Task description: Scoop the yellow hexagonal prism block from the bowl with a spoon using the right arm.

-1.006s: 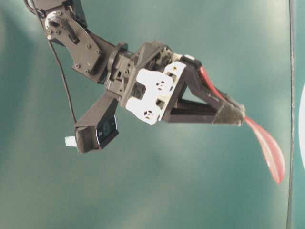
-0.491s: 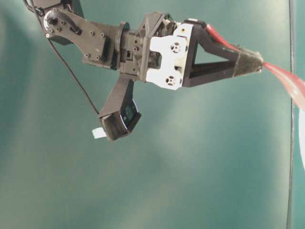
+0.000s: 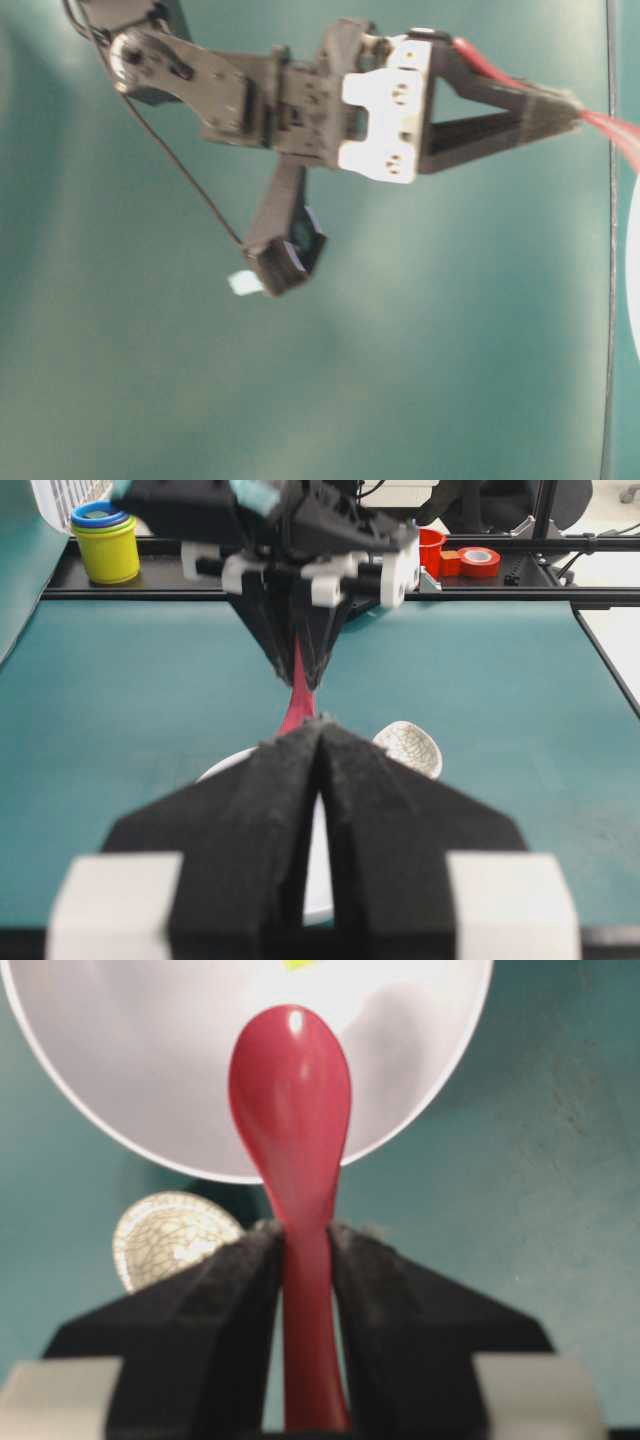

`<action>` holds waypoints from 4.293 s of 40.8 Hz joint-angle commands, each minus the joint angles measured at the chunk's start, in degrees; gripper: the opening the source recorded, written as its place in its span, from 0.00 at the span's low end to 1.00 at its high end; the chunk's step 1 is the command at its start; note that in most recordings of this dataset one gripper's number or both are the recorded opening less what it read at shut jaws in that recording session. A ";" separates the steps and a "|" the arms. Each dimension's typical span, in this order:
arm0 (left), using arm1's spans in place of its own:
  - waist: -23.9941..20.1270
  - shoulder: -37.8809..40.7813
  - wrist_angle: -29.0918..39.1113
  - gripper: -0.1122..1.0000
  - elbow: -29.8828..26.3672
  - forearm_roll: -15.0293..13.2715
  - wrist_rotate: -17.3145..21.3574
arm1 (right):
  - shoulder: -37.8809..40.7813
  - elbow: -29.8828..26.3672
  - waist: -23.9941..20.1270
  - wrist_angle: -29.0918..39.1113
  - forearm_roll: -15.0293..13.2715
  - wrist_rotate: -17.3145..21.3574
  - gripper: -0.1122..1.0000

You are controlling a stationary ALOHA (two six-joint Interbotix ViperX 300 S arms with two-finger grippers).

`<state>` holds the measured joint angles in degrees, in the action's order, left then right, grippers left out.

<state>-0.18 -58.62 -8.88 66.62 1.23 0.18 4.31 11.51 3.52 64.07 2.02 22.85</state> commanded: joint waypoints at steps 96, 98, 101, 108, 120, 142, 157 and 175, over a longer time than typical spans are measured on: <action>0.00 0.18 -0.35 0.09 -1.67 0.09 0.26 | 7.29 -4.66 0.88 -17.14 2.55 -1.32 0.31; 0.00 0.18 -0.35 0.09 -1.67 0.09 0.26 | 7.29 -4.75 0.88 -17.23 2.55 -1.23 0.31; 0.00 0.18 -0.35 0.09 -1.67 0.09 0.26 | 7.29 -5.01 0.79 -17.49 2.46 -1.32 0.31; 0.00 0.18 -0.35 0.09 -1.67 0.09 0.26 | 7.29 -5.36 0.79 -17.58 2.46 -1.32 0.31; 0.00 0.18 -0.35 0.09 -1.67 0.09 0.26 | 6.68 -5.89 0.88 -18.11 2.46 -1.32 0.31; 0.00 0.00 -0.35 0.09 -1.67 0.09 0.18 | 4.75 -5.89 0.79 -19.16 2.37 -1.32 0.31; 0.00 0.00 -0.35 0.09 -1.67 0.09 0.18 | 3.08 -5.63 0.88 -20.92 1.85 -1.41 0.31; 0.00 0.00 -0.35 0.09 -1.67 0.09 0.18 | -2.20 0.62 0.79 -36.91 0.09 -3.78 0.31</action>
<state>-0.18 -58.80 -8.88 66.53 1.23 0.35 4.75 11.78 4.39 30.67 2.29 19.86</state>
